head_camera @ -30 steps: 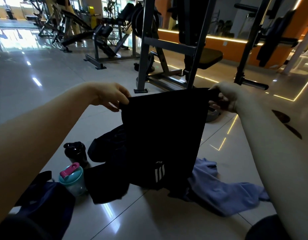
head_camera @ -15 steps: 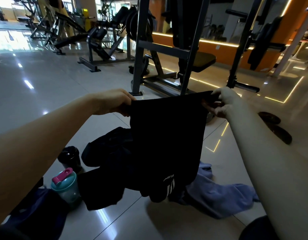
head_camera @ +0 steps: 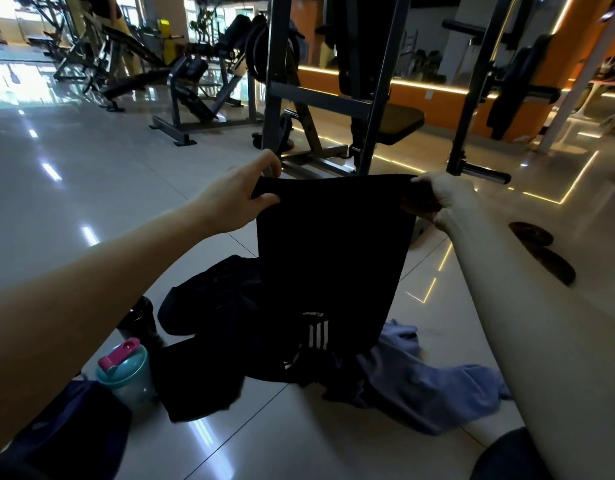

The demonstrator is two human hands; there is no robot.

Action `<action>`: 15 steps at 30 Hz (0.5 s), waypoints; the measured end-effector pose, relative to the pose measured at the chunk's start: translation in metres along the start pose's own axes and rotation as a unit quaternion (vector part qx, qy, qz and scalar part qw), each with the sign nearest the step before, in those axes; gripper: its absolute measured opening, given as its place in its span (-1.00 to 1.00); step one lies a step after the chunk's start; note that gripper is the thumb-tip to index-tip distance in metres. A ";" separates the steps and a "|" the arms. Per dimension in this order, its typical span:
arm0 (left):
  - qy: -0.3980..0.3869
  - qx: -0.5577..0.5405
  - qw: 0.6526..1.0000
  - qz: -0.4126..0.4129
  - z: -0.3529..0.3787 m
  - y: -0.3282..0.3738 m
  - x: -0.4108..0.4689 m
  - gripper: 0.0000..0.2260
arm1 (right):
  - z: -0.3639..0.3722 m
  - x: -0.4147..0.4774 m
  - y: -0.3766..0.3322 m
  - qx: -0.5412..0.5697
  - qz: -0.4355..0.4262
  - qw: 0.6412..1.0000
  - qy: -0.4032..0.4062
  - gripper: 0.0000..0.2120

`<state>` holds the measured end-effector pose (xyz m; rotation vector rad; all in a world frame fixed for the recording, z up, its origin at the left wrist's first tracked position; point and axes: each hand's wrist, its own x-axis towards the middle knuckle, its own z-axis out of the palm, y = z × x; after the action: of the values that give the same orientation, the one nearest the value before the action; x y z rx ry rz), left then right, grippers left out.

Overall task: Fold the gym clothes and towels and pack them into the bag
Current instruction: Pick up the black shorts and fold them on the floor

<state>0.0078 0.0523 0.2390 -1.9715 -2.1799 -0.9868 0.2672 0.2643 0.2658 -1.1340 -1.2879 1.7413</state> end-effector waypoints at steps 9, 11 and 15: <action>0.001 0.029 0.999 0.014 -0.003 0.002 -0.001 -0.87 | -0.012 0.007 -0.004 -0.001 0.018 1.000 0.006 -0.88; 0.012 0.024 0.999 -0.017 -0.006 -0.004 0.000 -0.87 | -0.011 0.006 -0.004 -0.002 0.015 1.000 -0.010 -0.91; 0.021 0.000 0.998 -0.054 -0.015 -0.013 0.001 -0.84 | -0.004 0.000 -0.005 -0.015 0.006 0.999 -0.028 -0.93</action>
<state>-0.0100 0.0459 0.2457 -1.8338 -2.2851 -1.0309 0.2706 0.2672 0.2698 -1.1174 -1.3472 1.7800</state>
